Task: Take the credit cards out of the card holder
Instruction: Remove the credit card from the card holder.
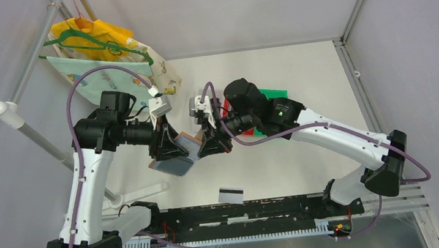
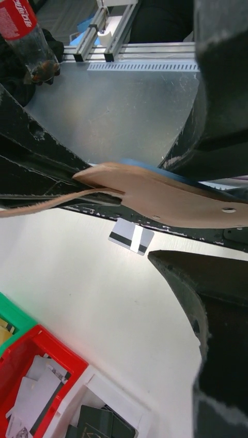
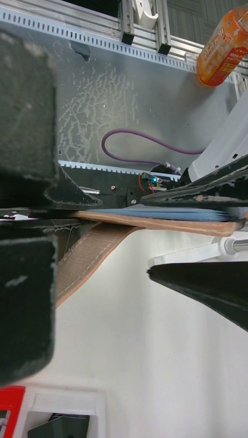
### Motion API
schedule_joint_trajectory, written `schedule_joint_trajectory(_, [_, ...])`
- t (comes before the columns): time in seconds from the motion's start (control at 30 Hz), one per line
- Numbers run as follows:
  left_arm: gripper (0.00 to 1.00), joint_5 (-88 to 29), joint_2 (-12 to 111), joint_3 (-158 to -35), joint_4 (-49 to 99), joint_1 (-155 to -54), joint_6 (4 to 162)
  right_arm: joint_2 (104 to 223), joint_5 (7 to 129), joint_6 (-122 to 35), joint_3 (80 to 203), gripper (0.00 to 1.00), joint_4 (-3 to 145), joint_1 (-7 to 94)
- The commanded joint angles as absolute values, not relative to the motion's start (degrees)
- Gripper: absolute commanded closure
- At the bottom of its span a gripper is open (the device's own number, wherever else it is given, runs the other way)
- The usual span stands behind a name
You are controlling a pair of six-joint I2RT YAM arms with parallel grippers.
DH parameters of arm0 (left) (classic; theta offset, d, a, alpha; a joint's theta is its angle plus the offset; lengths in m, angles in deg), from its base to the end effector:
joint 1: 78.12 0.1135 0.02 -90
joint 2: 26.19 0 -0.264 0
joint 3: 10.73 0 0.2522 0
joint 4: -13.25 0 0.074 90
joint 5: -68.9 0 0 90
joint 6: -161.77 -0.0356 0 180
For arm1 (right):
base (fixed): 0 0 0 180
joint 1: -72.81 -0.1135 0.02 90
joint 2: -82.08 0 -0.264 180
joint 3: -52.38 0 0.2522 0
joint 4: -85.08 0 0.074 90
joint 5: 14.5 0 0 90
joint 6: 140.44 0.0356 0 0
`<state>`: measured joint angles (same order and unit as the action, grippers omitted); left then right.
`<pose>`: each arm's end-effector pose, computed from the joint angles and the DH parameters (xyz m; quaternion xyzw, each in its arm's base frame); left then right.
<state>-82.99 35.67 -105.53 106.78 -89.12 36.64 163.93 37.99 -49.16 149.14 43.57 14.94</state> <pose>0.1429 -0.0598 0.4044 0.4451 0.7121 -0.4409 0.3169 0.1506 0.2806 0.3939 -0.5306 0.6293 0.4835 0.2977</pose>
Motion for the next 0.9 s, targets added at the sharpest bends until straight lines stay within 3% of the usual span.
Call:
schedule_joint_trajectory(0.0, [0.56,-86.8,35.2,-105.9,108.4,-89.7,32.5,165.8,36.8,-51.9,155.3,1.00,43.8,14.0])
schedule_joint_trajectory(0.1, [0.83,-86.8,35.2,-106.0,108.7,-89.7,32.3,165.9,38.0,-51.7,156.1,0.96,43.8,14.0])
schedule_joint_trajectory(0.17, [0.96,-87.0,35.0,-106.3,108.7,-89.7,32.2,165.5,39.9,-50.6,155.5,0.76,45.3,14.1])
schedule_joint_trajectory(0.27, [0.98,-88.5,34.2,-106.3,103.3,-89.7,37.8,162.3,41.6,-44.5,150.4,0.54,53.4,14.8])
schedule_joint_trajectory(0.4, [0.98,-89.6,31.1,-104.0,86.2,-89.7,56.1,155.0,43.1,-31.1,135.8,0.38,75.8,16.3])
schedule_joint_trajectory(0.6, [0.98,-89.0,24.7,-95.4,53.2,-89.7,89.2,147.6,49.6,-6.8,113.5,0.36,117.3,17.7])
schedule_joint_trajectory(0.87, [0.98,-89.2,22.7,-93.6,42.8,-89.6,103.2,153.2,49.6,5.9,112.2,0.38,134.1,18.1])
